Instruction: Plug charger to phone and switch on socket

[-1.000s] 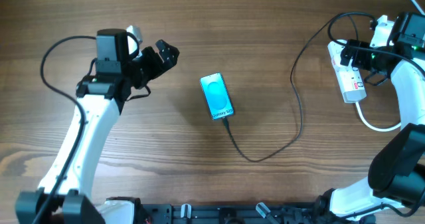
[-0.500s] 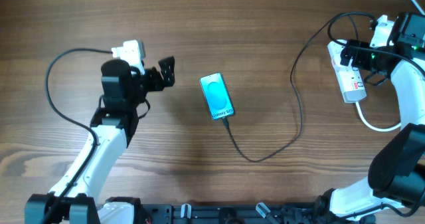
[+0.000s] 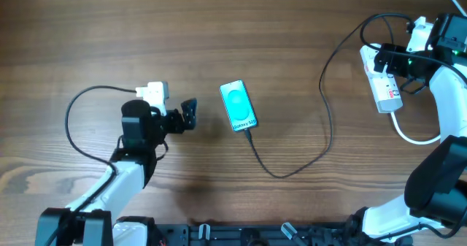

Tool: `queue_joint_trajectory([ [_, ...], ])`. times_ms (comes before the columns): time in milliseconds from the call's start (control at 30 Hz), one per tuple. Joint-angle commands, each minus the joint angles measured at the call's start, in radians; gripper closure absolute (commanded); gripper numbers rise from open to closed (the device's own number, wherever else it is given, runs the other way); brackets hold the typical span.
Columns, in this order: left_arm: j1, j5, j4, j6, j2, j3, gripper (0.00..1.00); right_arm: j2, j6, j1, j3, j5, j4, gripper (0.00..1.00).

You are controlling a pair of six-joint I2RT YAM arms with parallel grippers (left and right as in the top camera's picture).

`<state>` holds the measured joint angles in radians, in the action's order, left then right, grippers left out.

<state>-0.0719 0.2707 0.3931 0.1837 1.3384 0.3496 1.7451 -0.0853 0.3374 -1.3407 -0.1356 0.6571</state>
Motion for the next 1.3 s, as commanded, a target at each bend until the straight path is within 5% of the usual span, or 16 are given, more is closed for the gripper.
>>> queue_joint_trajectory([
  [0,-0.003,0.021,0.017,-0.023,-0.045,-0.082,0.0,-0.001,-0.019,0.002,-0.008,-0.016,-0.003,0.0],
  [367,-0.002,-0.012,0.109,-0.024,-0.32,-0.337,0.0,-0.001,-0.019,0.002,-0.008,-0.016,-0.003,0.0],
  [800,-0.004,-0.09,-0.449,-0.113,-0.902,-0.344,0.0,-0.001,-0.019,0.002,-0.008,-0.016,-0.006,0.0],
  [1033,-0.002,-0.102,-0.459,-0.158,-1.242,-0.344,0.0,-0.001,-0.019,0.002,-0.008,-0.016,-0.006,0.0],
  [1267,-0.002,-0.181,-0.468,-0.248,-1.336,-0.344,0.0,-0.001,-0.019,0.002,-0.008,-0.016,-0.006,0.0],
])
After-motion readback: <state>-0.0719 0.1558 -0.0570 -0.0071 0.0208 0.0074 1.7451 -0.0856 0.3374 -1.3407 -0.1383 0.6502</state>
